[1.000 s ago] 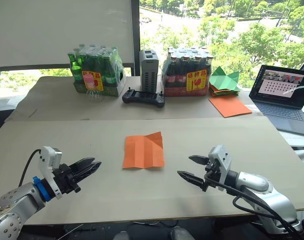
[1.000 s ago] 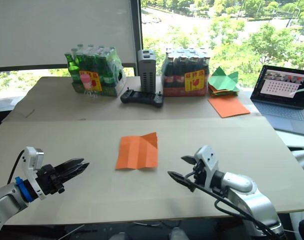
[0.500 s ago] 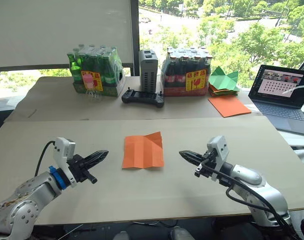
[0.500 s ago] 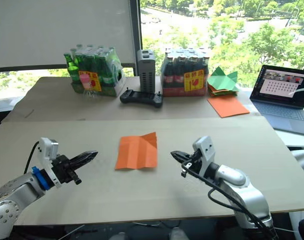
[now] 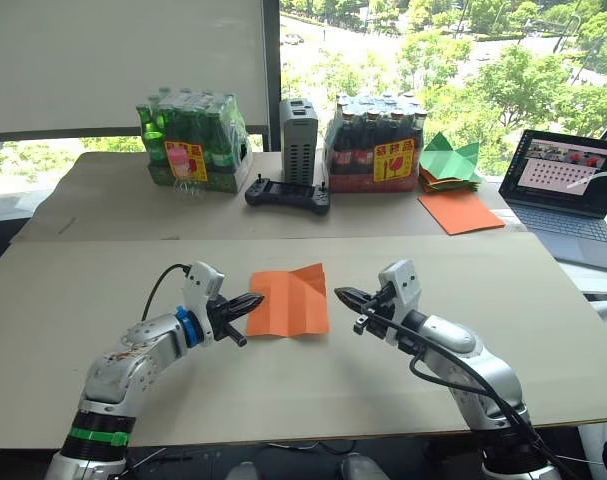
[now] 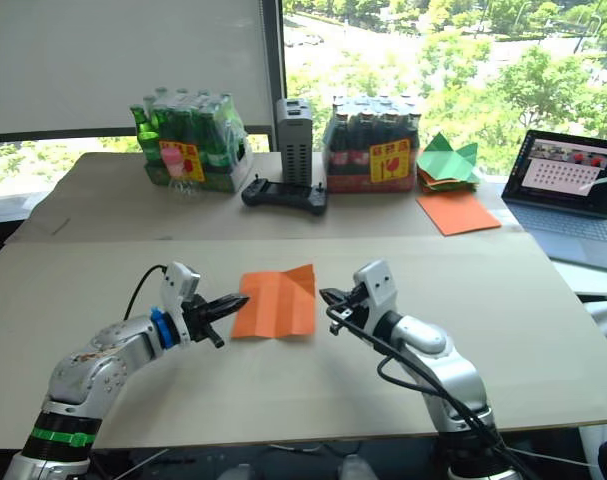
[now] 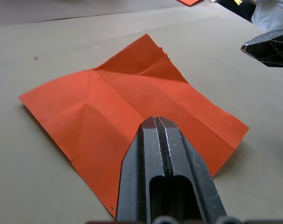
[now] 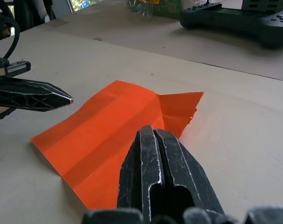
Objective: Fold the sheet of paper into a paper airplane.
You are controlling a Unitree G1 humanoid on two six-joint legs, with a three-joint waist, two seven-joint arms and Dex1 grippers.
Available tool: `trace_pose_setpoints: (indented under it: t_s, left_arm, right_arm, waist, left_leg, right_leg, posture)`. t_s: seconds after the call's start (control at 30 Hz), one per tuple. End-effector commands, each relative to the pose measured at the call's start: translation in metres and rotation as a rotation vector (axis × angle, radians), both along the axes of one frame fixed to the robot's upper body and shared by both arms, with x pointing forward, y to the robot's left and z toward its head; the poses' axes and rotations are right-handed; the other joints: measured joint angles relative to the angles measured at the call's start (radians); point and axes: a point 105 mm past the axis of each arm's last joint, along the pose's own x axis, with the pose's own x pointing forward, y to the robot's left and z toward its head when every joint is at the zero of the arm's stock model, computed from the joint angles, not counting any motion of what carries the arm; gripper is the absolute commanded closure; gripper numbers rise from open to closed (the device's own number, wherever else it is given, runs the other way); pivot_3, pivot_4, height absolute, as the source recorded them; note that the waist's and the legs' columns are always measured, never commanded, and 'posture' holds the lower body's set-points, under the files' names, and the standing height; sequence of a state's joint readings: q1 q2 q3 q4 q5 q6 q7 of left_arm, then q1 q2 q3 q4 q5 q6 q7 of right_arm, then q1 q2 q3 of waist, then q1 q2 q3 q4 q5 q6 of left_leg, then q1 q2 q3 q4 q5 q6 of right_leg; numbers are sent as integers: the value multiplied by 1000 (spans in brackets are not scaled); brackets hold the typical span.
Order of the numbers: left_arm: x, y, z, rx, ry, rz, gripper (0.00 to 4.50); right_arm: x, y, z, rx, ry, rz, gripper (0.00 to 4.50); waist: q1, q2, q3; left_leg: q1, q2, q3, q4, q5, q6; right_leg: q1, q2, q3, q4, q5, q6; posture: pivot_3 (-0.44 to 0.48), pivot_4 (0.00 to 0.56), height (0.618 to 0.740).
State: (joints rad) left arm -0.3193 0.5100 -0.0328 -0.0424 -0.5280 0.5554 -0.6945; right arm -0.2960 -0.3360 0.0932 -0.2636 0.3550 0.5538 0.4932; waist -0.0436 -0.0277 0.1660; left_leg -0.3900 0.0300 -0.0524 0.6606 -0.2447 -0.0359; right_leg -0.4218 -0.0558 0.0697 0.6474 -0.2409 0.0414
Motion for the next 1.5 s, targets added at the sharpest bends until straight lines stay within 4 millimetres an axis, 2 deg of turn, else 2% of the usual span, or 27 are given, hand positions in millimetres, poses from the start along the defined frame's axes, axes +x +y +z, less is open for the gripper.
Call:
trace_pose_setpoints:
  t_s: [0.03,0.23,0.37,0.57,0.87,1.2,1.5]
  left_arm:
    - [6,-9,1,38,-47,-42,4500]
    - [17,-9,-12,76,-36,-34,4500]
    - [17,-8,-23,101,-22,-35,4500]
    - [16,-5,-29,114,-20,-34,4500]
    - [16,-7,-31,118,-21,-26,4500]
    - [14,-4,-32,127,-18,-17,4500]
    - [13,1,-32,130,-15,0,4500]
  right_arm:
    - [5,-1,8,-10,-56,-43,4479]
    - [8,-3,2,-30,-45,-101,4479]
    - [8,-4,-14,-150,-26,-109,4479]
    - [5,0,-24,-204,7,-96,4479]
    - [-4,28,-28,-177,41,6,4479]
    - [3,54,-13,-64,31,29,4479]
    - [4,83,-17,-62,30,77,4479]
  waist:
    - [0,0,0]
    - [-1,0,0]
    - [0,0,0]
    - [0,0,0]
    - [0,0,0]
    - [-2,0,0]
    - [-5,1,-1]
  left_leg:
    - [0,0,0,0,0,0]
    - [0,0,0,0,0,0]
    - [0,0,0,0,0,0]
    - [1,0,0,0,0,0]
    - [1,0,0,0,0,0]
    - [1,0,0,0,0,0]
    - [1,0,0,0,0,0]
  right_leg:
    - [0,0,0,0,0,0]
    - [0,0,0,0,0,0]
    - [0,0,0,0,0,0]
    - [1,0,0,1,0,0]
    - [1,0,0,1,0,0]
    - [1,0,0,1,0,0]
    - [0,0,0,1,0,0]
  posture:
    - [0,150,740]
    - [0,150,740]
    - [0,150,740]
    - [0,150,740]
    - [0,150,740]
    - [0,150,740]
    - [0,150,740]
